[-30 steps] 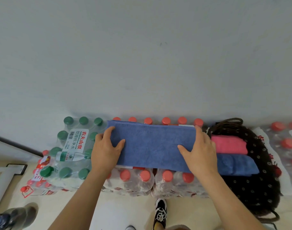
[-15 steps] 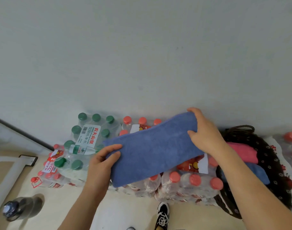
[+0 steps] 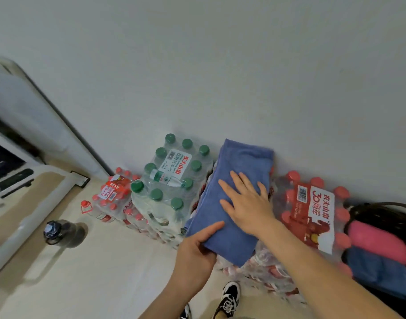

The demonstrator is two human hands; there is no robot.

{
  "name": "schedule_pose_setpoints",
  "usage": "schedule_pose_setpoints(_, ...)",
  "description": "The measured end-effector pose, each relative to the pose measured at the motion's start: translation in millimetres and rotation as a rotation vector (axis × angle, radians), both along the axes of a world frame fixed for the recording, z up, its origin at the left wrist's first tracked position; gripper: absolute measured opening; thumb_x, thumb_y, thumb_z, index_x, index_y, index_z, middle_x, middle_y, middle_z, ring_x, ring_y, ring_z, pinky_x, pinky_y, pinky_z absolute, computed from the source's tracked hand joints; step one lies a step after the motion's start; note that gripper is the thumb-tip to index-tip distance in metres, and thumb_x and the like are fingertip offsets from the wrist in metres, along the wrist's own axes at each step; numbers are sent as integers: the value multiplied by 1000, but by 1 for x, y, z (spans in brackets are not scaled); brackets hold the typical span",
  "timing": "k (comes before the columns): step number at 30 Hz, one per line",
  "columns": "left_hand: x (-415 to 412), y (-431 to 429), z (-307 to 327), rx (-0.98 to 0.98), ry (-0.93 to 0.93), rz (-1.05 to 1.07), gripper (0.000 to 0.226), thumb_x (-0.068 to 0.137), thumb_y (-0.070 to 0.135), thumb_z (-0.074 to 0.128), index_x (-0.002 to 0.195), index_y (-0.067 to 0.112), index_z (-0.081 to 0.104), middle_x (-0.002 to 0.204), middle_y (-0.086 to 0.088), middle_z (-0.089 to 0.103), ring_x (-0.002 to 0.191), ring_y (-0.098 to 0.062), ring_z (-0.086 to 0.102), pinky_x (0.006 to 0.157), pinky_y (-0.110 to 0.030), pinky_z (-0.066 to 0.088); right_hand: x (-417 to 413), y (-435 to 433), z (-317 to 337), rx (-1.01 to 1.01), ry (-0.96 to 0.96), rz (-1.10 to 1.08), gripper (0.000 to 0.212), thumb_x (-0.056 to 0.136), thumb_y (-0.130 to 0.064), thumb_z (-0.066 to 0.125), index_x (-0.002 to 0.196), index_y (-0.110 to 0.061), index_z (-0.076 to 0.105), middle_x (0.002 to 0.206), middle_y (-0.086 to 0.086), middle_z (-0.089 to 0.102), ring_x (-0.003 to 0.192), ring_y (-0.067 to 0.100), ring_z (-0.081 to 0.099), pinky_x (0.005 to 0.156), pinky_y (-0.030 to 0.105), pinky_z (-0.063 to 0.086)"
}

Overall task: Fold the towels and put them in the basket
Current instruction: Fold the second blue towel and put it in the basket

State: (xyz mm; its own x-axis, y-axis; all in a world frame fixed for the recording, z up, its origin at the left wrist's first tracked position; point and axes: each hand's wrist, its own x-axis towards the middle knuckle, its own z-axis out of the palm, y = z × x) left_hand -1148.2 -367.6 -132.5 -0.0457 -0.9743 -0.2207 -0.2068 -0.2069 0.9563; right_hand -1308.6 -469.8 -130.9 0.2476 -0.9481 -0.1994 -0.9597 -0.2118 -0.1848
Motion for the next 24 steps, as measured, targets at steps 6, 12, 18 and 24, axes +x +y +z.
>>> schedule_pose_setpoints(6, 7, 14, -2, -122, -220, -49, 72, 79, 5, 75, 91, 74, 56, 93, 42, 62, 86, 10, 65, 78, -11, 49, 2, 6, -7, 16, 27, -67, 69, 84, -65, -4, 150, -45, -1, 161, -12, -8, 148, 13, -11, 117, 53, 2)
schedule_pose_setpoints(12, 20, 6, 17, -262, -380, -180, 26, 87, 39, 58, 110, 51, 52, 76, 16, 68, 58, -7, 64, 61, -33, 53, -4, 37, 53, 353, -488, -90, 65, 88, -69, 34, 147, -53, 11, 159, -20, -4, 145, 0, -10, 120, 48, 1)
schedule_pose_setpoints(18, 19, -11, 37, -470, -594, -189, 40, 88, 56, 40, 84, 25, 66, 55, 5, 62, 47, -14, 57, 49, -38, 47, 18, 119, 77, -39, -124, -3, 104, 73, -64, 62, 150, -40, -4, 161, -7, -12, 148, 14, -8, 114, 48, 15)
schedule_pose_setpoints(24, 11, -5, 51, -323, -527, -214, 7, 85, 33, 64, 82, 27, 65, 60, 6, 65, 55, -12, 60, 57, -37, 51, 32, 131, 25, -622, -310, -230, 53, 80, -8, 55, 131, -18, 46, 113, 5, 60, 101, 21, 56, 81, 38, 44)
